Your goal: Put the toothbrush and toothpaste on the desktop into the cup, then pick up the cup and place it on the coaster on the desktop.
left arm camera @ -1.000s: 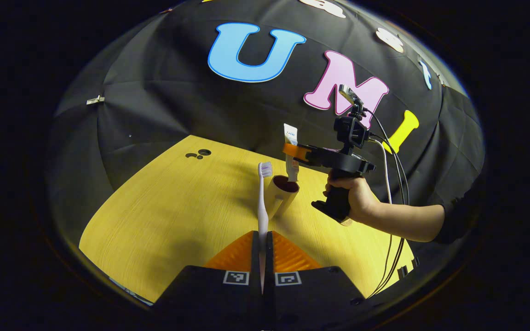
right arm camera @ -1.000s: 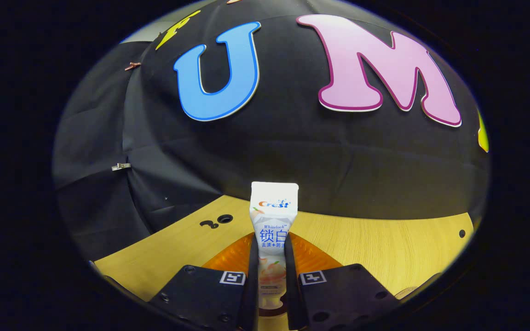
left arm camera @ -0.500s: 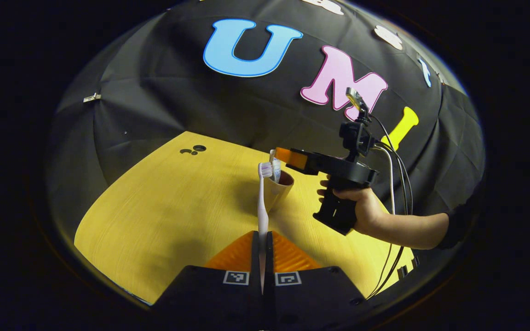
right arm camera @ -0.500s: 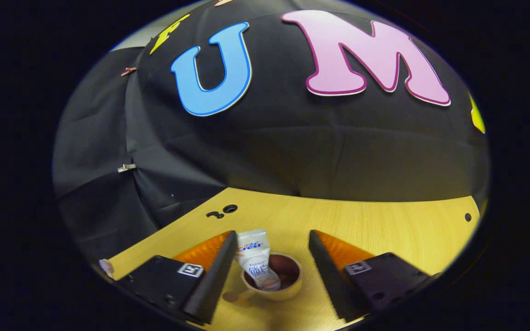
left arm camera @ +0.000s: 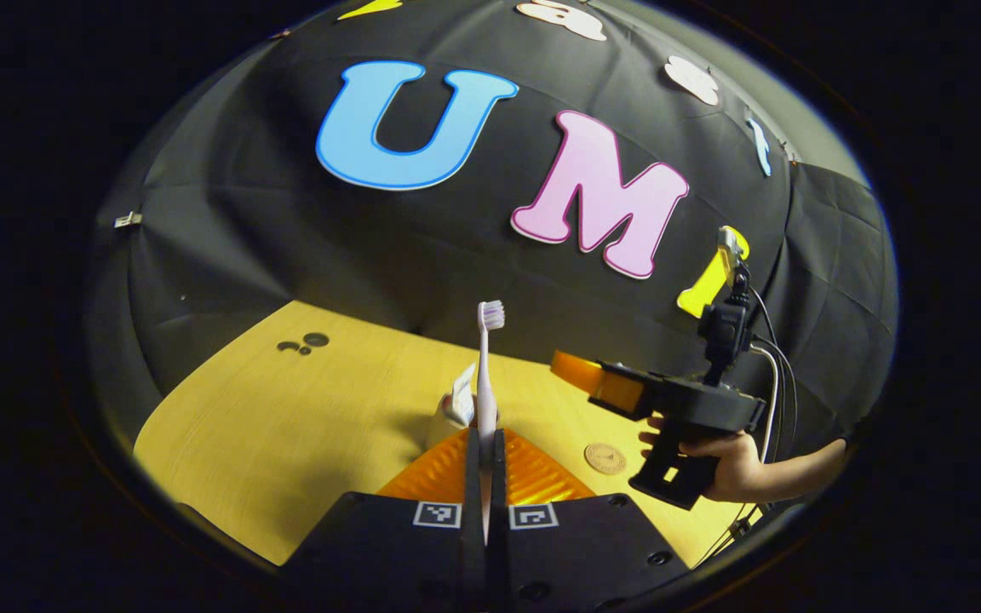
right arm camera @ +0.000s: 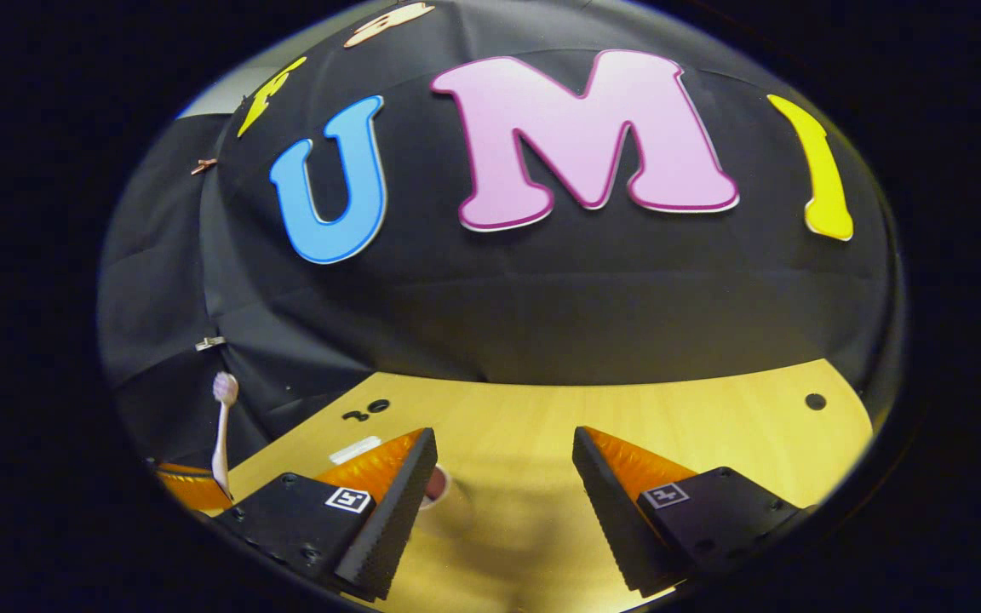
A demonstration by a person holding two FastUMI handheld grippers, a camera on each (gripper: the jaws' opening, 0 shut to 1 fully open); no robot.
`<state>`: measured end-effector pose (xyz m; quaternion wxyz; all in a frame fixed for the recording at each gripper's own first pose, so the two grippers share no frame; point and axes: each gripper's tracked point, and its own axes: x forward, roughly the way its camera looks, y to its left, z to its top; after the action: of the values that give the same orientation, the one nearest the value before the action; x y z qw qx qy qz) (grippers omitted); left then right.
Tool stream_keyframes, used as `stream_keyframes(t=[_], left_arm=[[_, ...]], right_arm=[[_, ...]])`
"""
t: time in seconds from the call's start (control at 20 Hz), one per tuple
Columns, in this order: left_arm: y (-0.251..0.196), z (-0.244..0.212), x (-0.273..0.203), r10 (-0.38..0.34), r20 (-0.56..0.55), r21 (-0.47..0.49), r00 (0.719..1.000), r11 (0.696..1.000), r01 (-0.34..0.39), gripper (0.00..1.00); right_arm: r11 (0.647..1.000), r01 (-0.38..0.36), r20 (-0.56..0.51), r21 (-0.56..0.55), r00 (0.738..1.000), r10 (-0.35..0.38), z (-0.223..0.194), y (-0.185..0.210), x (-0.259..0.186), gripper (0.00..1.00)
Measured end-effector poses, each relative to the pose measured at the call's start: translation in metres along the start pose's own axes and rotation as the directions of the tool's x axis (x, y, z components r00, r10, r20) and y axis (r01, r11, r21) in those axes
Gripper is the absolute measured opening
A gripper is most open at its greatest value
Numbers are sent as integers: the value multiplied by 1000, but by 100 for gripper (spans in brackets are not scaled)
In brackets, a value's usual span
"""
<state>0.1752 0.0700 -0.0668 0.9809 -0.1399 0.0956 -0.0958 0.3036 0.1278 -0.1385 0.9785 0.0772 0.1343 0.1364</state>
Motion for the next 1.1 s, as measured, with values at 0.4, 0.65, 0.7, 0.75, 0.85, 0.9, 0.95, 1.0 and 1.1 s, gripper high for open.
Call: stream_keyframes(t=[0.4, 0.65, 0.7, 0.75, 0.85, 0.9, 0.95, 1.0, 1.1], left_arm=[[-4, 41, 67, -53, 110, 71, 993, 996, 46, 6], [16, 47, 113, -66, 157, 66, 985, 996, 56, 6], [20, 46, 122, -68, 164, 63, 984, 996, 58, 6], [21, 45, 130, -81, 175, 62, 981, 996, 71, 6], [27, 36, 143, -93, 177, 67, 980, 994, 83, 6], [30, 28, 148, -95, 170, 75, 981, 994, 84, 6], [34, 22, 152, -96, 171, 79, 981, 993, 83, 6], [35, 19, 156, -107, 184, 80, 977, 992, 94, 6], [42, 13, 164, -110, 195, 77, 975, 992, 96, 6]], right_arm=[[988, 154, -2, 3, 988, -154, 11, -108, -42, 98], [975, 224, -34, 11, 974, -224, -5, -151, -60, 98], [971, 239, -40, 12, 970, -238, -10, -157, -63, 98], [968, 250, -46, 15, 967, -249, -14, -162, -65, 98], [964, 263, -57, 24, 963, -262, -21, -167, -70, 98], [962, 271, -62, 23, 961, -269, -24, -171, -71, 98], [962, 273, -69, 20, 960, -272, -28, -173, -71, 98], [961, 276, -77, 12, 959, -274, -31, -174, -72, 98], [960, 281, -86, -6, 956, -280, -36, -177, -73, 98]])
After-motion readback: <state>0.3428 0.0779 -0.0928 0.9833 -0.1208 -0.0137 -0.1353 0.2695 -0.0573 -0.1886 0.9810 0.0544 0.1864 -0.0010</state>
